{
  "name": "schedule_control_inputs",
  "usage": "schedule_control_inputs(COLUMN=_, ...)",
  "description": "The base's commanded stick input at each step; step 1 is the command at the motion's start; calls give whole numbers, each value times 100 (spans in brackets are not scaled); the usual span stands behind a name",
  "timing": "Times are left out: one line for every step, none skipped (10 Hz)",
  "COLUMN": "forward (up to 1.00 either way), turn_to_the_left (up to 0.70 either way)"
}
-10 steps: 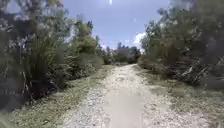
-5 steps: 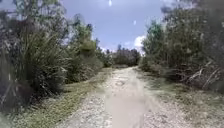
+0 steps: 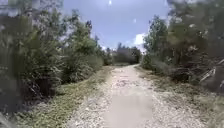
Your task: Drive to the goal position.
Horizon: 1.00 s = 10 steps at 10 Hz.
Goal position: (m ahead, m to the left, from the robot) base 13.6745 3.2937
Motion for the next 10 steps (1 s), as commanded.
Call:
schedule_control_inputs(forward=50, turn_to_the_left=-49)
schedule_control_inputs(forward=50, turn_to_the_left=-49)
schedule_control_inputs(forward=50, turn_to_the_left=-35)
schedule_control_inputs(forward=50, turn_to_the_left=1)
schedule_control_inputs(forward=50, turn_to_the_left=1)
schedule_control_inputs(forward=50, turn_to_the_left=1)
schedule_control_inputs(forward=50, turn_to_the_left=1)
schedule_control_inputs(forward=50, turn_to_the_left=1)
schedule_control_inputs(forward=50, turn_to_the_left=1)
schedule_control_inputs(forward=50, turn_to_the_left=1)
